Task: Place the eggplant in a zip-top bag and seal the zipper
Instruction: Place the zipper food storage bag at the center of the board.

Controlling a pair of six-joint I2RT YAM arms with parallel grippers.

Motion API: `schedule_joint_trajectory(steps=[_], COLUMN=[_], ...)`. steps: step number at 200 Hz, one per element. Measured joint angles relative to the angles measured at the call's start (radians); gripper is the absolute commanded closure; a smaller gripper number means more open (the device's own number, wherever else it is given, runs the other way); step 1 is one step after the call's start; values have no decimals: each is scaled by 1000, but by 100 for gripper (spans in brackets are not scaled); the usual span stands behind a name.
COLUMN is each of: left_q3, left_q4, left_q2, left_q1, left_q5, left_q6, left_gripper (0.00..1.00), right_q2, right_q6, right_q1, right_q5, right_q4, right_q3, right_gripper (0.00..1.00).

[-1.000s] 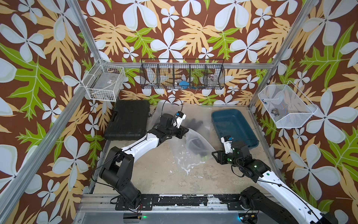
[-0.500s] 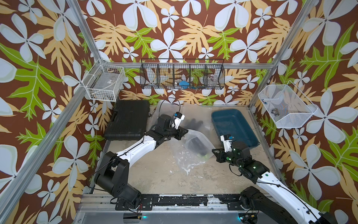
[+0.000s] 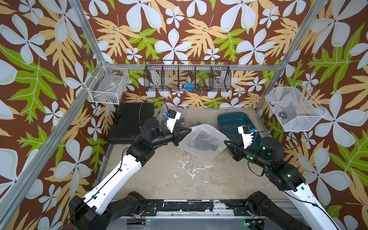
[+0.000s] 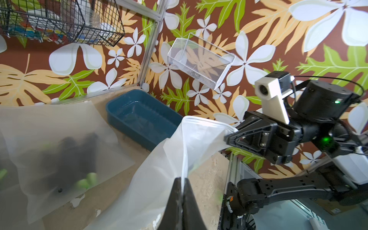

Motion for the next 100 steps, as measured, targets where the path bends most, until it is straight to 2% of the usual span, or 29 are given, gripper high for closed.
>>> schedule_joint_trajectory(steps=[69, 100], left_q3=[-79, -59], left_q4=[-130, -169], left_q2=[-272, -327], left_q1=[-8, -9], left_q5=[27, 21], left_q6=[-34, -52], left_gripper=[100, 100], right_q2=[-49, -63], right_q6=[-63, -55], right_q1=[1, 1], right_q5=[-269, -341], right_q4=[-85, -54], right_q3=[54, 58], right_gripper=[100, 99])
